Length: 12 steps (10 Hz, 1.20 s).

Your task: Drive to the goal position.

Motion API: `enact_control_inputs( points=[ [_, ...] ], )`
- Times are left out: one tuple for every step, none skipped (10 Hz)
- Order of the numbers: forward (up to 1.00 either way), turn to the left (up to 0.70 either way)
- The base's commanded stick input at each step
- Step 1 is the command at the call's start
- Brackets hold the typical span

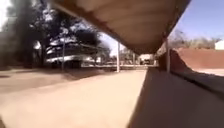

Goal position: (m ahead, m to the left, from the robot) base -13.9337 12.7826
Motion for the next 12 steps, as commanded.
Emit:
enact_control_inputs(
  points=[
    [0.00,0.85],
    [0.00,0.85],
    [0.00,0.85],
    [0.00,0.85],
    [0.00,0.85],
    [0.00,0.85],
    [0.00,0.85],
    [0.00,0.85],
    [0.00,0.85],
    [0.00,0.85],
    [0.00,0.85],
    [0.00,0.85]
  ],
)
